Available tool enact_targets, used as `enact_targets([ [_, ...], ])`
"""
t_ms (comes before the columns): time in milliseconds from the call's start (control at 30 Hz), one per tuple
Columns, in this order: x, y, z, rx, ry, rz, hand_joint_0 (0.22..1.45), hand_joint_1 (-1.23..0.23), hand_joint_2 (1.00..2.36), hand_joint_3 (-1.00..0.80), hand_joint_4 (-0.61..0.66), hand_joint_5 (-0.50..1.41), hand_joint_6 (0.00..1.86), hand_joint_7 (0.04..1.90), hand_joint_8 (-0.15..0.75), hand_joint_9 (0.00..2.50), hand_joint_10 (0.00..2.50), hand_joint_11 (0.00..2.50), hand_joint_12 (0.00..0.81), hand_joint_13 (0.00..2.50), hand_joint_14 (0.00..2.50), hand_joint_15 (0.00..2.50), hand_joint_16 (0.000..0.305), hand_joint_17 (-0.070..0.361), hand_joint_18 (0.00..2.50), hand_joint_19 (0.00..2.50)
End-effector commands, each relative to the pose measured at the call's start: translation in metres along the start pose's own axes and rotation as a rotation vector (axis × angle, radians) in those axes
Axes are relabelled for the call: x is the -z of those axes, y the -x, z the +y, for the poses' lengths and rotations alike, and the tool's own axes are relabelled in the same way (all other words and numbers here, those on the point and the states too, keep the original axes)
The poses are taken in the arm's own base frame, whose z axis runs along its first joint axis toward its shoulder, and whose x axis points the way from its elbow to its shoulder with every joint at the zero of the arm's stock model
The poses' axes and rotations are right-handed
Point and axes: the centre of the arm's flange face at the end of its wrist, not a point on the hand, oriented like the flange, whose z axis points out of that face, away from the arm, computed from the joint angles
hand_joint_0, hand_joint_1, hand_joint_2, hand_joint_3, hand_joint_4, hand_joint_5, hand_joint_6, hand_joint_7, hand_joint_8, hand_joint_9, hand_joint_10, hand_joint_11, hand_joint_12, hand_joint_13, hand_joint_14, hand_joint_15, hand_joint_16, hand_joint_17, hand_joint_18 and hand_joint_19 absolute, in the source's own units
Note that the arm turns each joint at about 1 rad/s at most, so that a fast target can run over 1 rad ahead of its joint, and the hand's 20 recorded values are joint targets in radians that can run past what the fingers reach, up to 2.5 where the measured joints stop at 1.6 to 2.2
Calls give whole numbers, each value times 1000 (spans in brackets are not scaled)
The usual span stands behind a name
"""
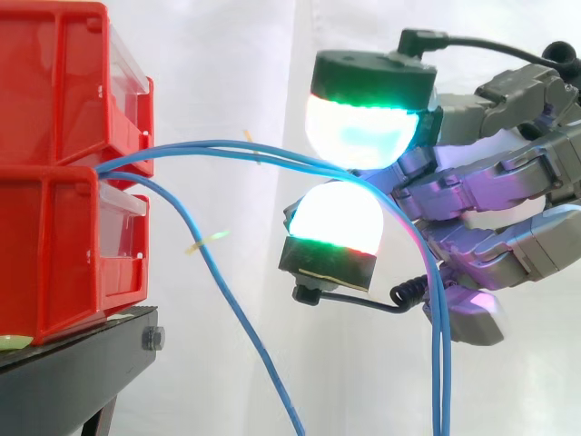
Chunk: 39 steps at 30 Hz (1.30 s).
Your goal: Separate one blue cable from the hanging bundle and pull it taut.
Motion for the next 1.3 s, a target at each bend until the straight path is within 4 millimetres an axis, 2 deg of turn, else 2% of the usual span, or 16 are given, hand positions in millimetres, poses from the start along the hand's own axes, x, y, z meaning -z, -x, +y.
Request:
enact_targets([
  [0, 0, 0, 0, 0, 0, 0, 663, -532, 1009, -392, 129, 155, 500, 1342, 104, 2366, 34, 907, 304, 1679, 25, 1036, 43, 97, 1054, 892],
  [400, -1, 0, 0, 2, -1, -3, 686, -549, 1016, -284, 124, 154, 501, 1342, 86, 2391, 36, 898, 310, 1694, 25, 1035, 43, 96, 1080, 893],
  [467, 0, 0, 0, 2, -1, -1, 691, -563, 1016, -260, 118, 154, 501, 1345, 98, 2383, 37, 917, 308, 1696, 25, 1024, 43, 98, 1086, 889],
  [533, 0, 0, 0, 2, -1, -1, 695, -603, 1016, -222, 101, 155, 501, 1342, 153, 2358, 37, 913, 321, 1692, 24, 1014, 45, 102, 1084, 873],
  [633, 0, 0, -1, 2, -2, -1, 692, -720, 1017, -187, 87, 155, 501, 1337, 198, 2333, 36, 924, 326, 1668, 25, 1007, 46, 103, 1075, 861],
  [800, 0, 0, 0, 0, -1, -1, 704, -840, 1015, -233, 86, 155, 500, 1330, 196, 2327, 35, 928, 322, 1650, 25, 1015, 44, 99, 1059, 865],
  [967, 0, 1, 0, 1, -1, -1, 717, -887, 1014, -271, 80, 153, 501, 1326, 191, 2323, 36, 930, 315, 1643, 27, 1018, 43, 96, 1051, 865],
  [1033, 0, 0, 0, 2, 0, 0, 705, -902, 1008, -385, 74, 152, 500, 1330, 189, 2322, 35, 942, 312, 1642, 25, 1026, 42, 95, 1049, 875],
  [1100, 0, 0, 0, 2, 0, 0, 652, -862, 1000, -500, 83, 152, 501, 1323, 188, 2325, 37, 939, 315, 1643, 26, 1019, 43, 96, 1050, 874],
  [1167, 0, 0, 0, 2, 0, 0, 520, -729, 1000, -500, 101, 154, 501, 1323, 185, 2346, 35, 903, 335, 1670, 24, 1006, 47, 106, 1093, 851],
  [1267, 0, 0, -1, 2, -2, -1, 459, -542, 1000, -500, 119, 157, 501, 1323, 188, 2383, 35, 887, 351, 1708, 23, 980, 53, 119, 1151, 814],
])
